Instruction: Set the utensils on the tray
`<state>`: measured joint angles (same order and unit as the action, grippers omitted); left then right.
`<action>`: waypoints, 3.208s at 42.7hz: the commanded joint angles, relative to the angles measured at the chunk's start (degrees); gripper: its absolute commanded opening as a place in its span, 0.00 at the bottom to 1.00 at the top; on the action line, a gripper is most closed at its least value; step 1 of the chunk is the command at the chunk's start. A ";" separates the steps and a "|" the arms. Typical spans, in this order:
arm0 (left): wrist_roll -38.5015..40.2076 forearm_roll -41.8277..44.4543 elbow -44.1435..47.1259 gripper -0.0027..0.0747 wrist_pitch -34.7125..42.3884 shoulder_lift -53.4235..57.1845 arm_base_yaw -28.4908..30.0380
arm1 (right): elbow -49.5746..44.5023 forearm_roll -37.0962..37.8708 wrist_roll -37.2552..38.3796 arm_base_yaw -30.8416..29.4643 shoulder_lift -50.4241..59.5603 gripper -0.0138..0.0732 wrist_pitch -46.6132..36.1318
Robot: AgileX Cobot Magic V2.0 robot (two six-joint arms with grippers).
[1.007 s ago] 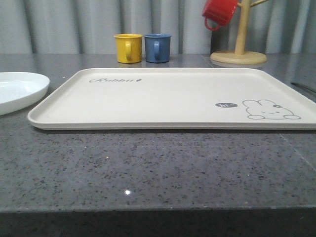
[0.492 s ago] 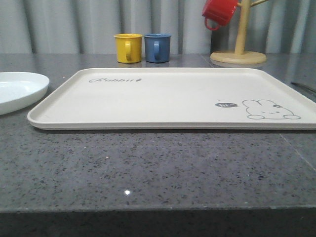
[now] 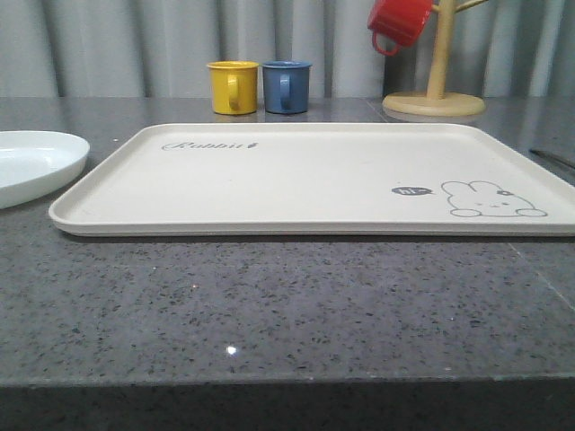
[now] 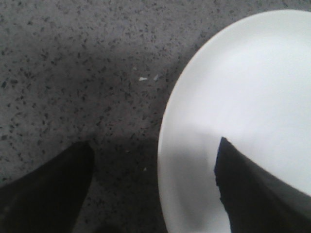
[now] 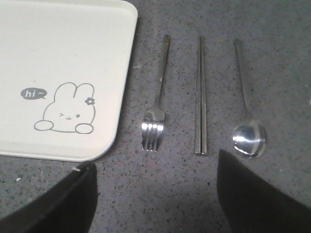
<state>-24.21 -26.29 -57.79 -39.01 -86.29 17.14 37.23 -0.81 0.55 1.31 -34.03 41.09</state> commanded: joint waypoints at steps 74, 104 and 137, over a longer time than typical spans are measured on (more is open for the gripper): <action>-6.50 -9.54 -16.25 0.01 -2.74 -2.51 -26.16 | 1.77 0.81 -0.55 -0.18 -0.45 0.78 -3.61; -6.39 -9.10 -18.95 0.60 -3.51 -6.89 -30.38 | 1.77 0.81 -0.55 -0.18 -0.45 0.78 -3.61; 25.67 31.78 -0.36 0.60 -4.59 30.73 -59.69 | 1.77 0.81 -0.55 -0.18 -0.45 0.78 -3.61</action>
<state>0.00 4.86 -59.63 -47.47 -59.96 -42.01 37.23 -0.81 0.55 1.31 -34.03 41.09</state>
